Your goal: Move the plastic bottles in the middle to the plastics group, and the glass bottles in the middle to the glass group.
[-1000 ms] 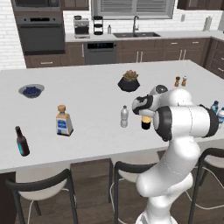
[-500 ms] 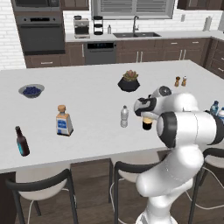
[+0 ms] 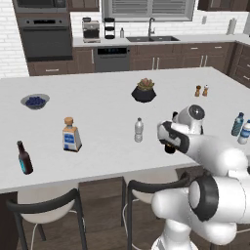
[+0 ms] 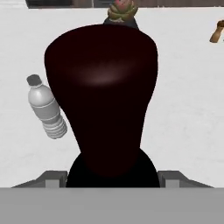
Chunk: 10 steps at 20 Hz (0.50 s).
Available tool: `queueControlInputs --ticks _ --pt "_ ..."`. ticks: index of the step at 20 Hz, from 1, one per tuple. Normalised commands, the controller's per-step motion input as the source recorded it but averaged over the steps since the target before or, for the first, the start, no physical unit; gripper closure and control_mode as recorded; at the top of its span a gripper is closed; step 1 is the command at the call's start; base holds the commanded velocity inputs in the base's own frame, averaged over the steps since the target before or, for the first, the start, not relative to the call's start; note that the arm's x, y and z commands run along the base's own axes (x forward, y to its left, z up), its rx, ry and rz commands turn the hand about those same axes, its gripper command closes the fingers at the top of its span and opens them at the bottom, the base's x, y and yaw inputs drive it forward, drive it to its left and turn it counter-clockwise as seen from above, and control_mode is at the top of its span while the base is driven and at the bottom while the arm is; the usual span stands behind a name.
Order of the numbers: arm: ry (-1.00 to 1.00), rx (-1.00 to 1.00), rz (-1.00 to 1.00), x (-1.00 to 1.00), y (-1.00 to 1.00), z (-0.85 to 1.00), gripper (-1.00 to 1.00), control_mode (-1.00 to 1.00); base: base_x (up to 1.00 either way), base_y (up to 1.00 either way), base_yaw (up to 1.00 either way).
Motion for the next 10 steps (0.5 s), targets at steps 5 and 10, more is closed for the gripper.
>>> queueControlInputs --ticks 5,10 --pt "-0.01 -0.02 0.05 -0.44 0.60 0.70 1.00 -1.00 0.00 0.00 0.00" --pt "0.00 0.00 0.12 -0.13 0.78 0.44 1.00 -1.00 0.00 0.00 0.00"
